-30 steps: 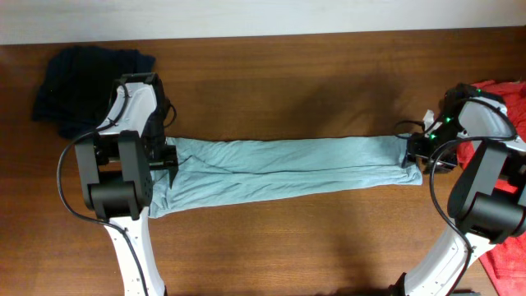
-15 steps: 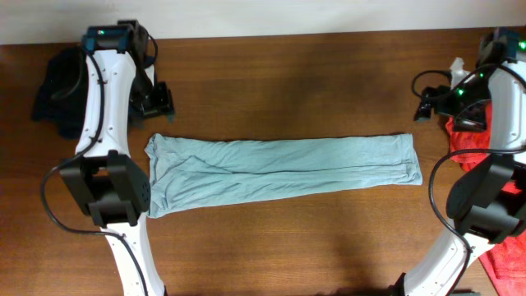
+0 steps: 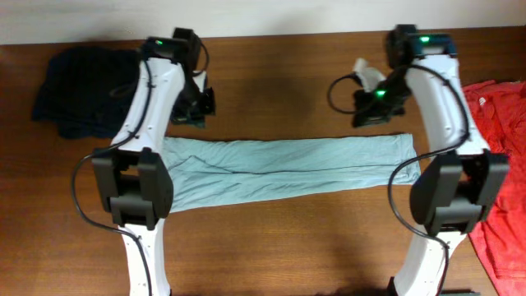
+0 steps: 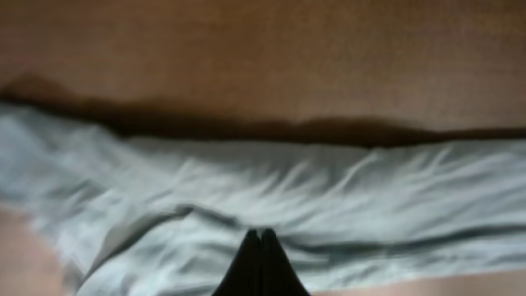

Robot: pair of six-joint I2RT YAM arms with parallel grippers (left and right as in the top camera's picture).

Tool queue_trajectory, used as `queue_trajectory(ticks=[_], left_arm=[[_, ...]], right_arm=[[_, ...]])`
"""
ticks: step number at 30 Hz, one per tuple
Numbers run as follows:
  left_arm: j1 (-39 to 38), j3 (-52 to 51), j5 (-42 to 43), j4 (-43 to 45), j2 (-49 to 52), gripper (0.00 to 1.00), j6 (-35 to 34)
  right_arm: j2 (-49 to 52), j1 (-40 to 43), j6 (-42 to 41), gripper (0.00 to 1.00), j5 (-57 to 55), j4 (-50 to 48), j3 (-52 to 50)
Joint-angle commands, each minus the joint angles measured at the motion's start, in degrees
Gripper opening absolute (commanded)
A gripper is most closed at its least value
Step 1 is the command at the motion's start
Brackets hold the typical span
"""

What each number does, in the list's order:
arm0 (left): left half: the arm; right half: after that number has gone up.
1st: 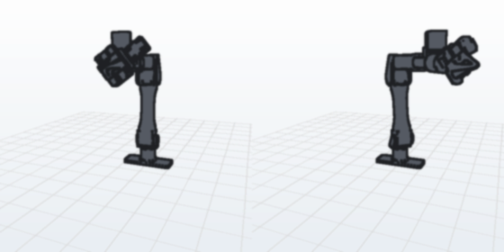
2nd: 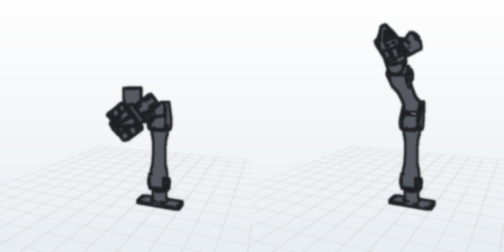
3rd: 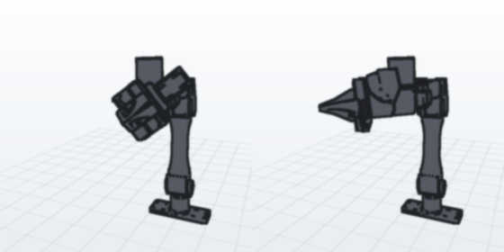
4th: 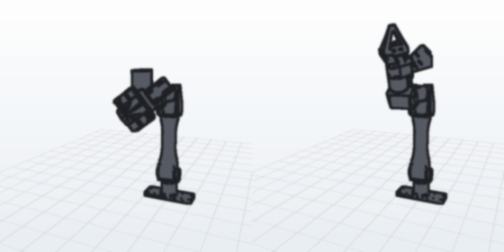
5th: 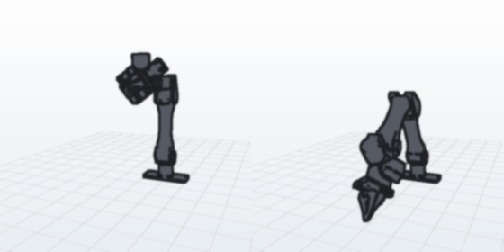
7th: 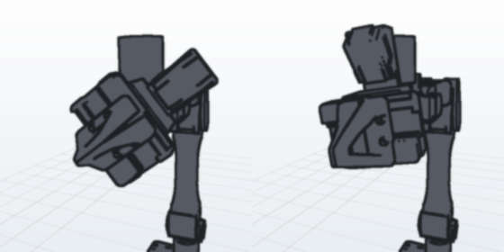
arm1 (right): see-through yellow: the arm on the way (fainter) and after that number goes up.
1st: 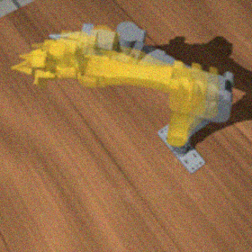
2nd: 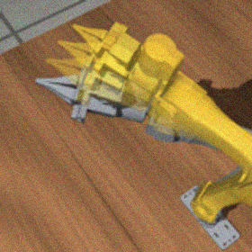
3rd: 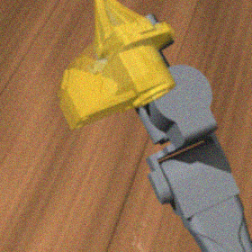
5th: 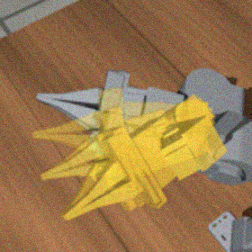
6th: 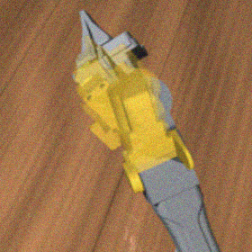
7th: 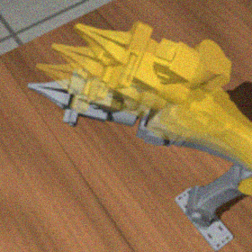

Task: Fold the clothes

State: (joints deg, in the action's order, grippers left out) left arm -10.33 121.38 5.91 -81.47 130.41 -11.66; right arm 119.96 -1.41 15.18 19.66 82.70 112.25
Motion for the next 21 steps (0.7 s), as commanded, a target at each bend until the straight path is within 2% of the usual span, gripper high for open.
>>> queue_trajectory(ticks=[1, 10, 21], left_arm=[[-0.6, -4.8, 0.8, 2.4, 0.1, 0.0, -0.1], [-1.7, -12.6, 0.7, 6.1, 0.1, 0.0, 1.0], [-1.7, -13.0, 0.7, 7.0, 0.1, 0.0, 1.0]], right_arm=[[-0.5, -4.5, 1.1, 0.04, 1.2, -2.7, -2.6], [-0.5, -15.8, 1.1, 0.04, 1.2, -14.3, -12.9], [-0.5, -25.8, 0.9, 0.04, 8.2, -34.8, -25.5]])
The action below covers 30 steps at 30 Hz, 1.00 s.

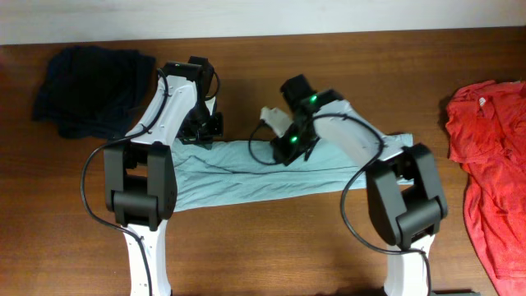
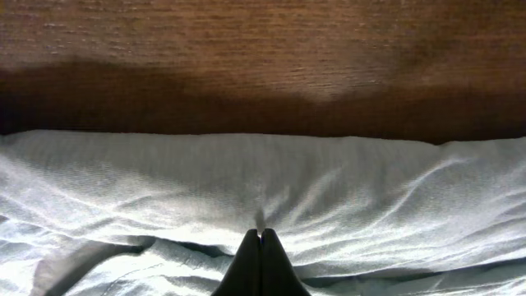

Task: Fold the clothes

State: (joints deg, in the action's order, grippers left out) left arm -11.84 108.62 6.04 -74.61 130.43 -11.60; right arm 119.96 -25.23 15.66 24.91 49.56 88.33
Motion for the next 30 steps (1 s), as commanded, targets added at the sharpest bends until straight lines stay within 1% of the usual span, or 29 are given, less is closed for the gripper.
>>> queue_trajectory(ticks=[1, 4, 7, 17, 22, 26, 30], left_arm=[[-0.2, -0.2, 0.6, 0.1, 0.1, 0.0, 1.0], [-0.2, -0.2, 0.6, 0.4, 0.1, 0.0, 1.0], [-0.2, -0.2, 0.6, 0.5, 0.1, 0.0, 1.0], [-0.2, -0.2, 0.5, 0.7, 0.1, 0.0, 1.0], [-0.2, -0.2, 0.2, 0.7, 0.1, 0.03, 1.0], [-0.2, -0.2, 0.2, 0.7, 0.1, 0.04, 1.0], [-0.2, -0.2, 0.2, 0.6, 0.1, 0.04, 0.9]], right_arm=[[-0.5, -2.5, 0.4, 0.04, 2.9, -3.5, -2.2], [-0.5, -3.8, 0.1, 0.04, 2.9, -9.2, -3.7], [-0.5, -4.5, -2.5, 0.04, 3.0, -12.1, -3.9], [-0.5, -5.3, -3.1, 0.04, 3.0, -13.0, -5.0], [-0.5, -5.3, -3.1, 0.04, 3.0, -14.7, -7.0], [-0.5, -5.3, -3.3, 0.04, 3.0, -17.0, -9.5], [-0.5, -5.6, -8.4, 0.04, 3.5, -16.6, -9.7]])
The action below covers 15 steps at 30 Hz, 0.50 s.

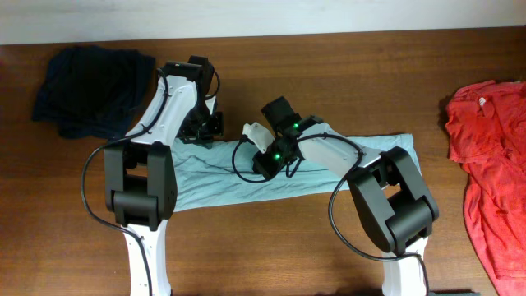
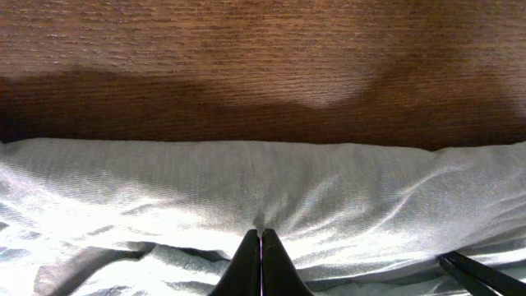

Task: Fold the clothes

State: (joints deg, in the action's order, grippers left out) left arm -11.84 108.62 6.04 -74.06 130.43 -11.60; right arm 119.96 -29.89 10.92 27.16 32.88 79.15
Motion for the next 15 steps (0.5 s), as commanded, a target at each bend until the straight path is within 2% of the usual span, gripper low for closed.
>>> queue_trajectory(ticks=[1, 15], left_arm=[[-0.2, -0.2, 0.2, 0.1, 0.1, 0.04, 1.0], [-0.2, -0.2, 0.2, 0.2, 0.1, 0.04, 1.0]], right_arm=[[-0.5, -1.0, -4.7, 0.04, 2.0, 0.7, -0.5], [-0.5, -0.8, -5.9, 0.05, 13.6, 15.8, -0.5]])
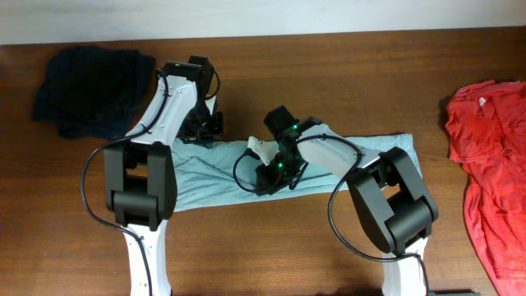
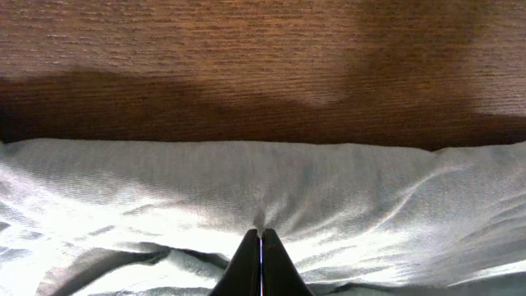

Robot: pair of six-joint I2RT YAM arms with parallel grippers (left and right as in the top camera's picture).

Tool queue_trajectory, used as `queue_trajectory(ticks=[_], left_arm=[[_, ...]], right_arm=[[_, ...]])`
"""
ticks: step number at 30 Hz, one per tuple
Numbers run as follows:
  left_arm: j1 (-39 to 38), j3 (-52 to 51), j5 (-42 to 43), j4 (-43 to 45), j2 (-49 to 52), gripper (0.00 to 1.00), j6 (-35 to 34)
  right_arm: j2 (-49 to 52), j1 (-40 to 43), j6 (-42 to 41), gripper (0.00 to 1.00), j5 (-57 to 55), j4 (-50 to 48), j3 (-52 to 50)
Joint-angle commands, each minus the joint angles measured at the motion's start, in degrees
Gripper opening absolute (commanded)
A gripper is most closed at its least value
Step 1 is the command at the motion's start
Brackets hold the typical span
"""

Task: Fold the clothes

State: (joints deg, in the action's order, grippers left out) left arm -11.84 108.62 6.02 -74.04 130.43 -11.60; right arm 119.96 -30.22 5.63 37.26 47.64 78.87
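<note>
A long light blue garment lies flat across the middle of the wooden table, its far edge crossing the left wrist view. My left gripper rests on its far left edge. The fingers are shut together and their tips press into a small pucker of cloth. My right gripper is low over the garment's middle, near its front edge. The overhead view does not show whether its jaws are open or shut.
A dark navy garment lies heaped at the far left of the table. A red garment is spread at the right edge. Both arms reach in from the near side.
My right gripper has moved a little toward the near edge across the garment's middle. Its dark finger has left the lower right of the left wrist view. The left gripper has not moved.
At first both grippers were beyond the garment's far edge, the left one shut, the right one near the right end. Then the left was pressed on the far left edge and the right was over the middle. The right then stood nearer the front edge at each moment.
</note>
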Motion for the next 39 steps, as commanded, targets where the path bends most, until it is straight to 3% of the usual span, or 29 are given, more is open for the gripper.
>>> queue_trajectory(ticks=[1, 10, 13, 14, 17, 21, 29, 39], left_arm=[[-0.2, -0.2, 0.2, 0.2, 0.1, 0.04, 1.0], [-0.2, -0.2, 0.2, 0.3, 0.1, 0.05, 1.0], [-0.2, -0.2, 0.2, 0.3, 0.1, 0.24, 0.9], [-0.2, -0.2, 0.2, 0.3, 0.1, 0.25, 0.9], [-0.2, -0.2, 0.2, 0.3, 0.1, 0.24, 0.9], [-0.2, -0.2, 0.2, 0.3, 0.1, 0.01, 0.9], [-0.2, -0.2, 0.2, 0.3, 0.1, 0.01, 0.9], [-0.2, -0.2, 0.2, 0.3, 0.1, 0.0, 0.9]], right_arm=[[-0.5, -0.3, -0.6, 0.05, 3.4, 1.6, -0.2], [-0.7, 2.8, 0.1, 0.04, 1.7, 7.6, 7.8], [-0.7, 3.8, -0.2, 0.04, -5.1, 7.4, 9.8], [-0.7, 4.0, -0.2, 0.04, -7.4, 7.3, 9.9], [-0.4, 4.1, -1.1, 0.04, -13.8, 7.5, 9.6], [-0.4, 3.9, -2.4, 0.04, -17.0, 7.2, 8.5], [-0.3, 3.9, -3.7, 0.04, -16.9, 3.3, 4.8], [-0.3, 3.9, -4.7, 0.04, -13.9, 6.9, 3.1]])
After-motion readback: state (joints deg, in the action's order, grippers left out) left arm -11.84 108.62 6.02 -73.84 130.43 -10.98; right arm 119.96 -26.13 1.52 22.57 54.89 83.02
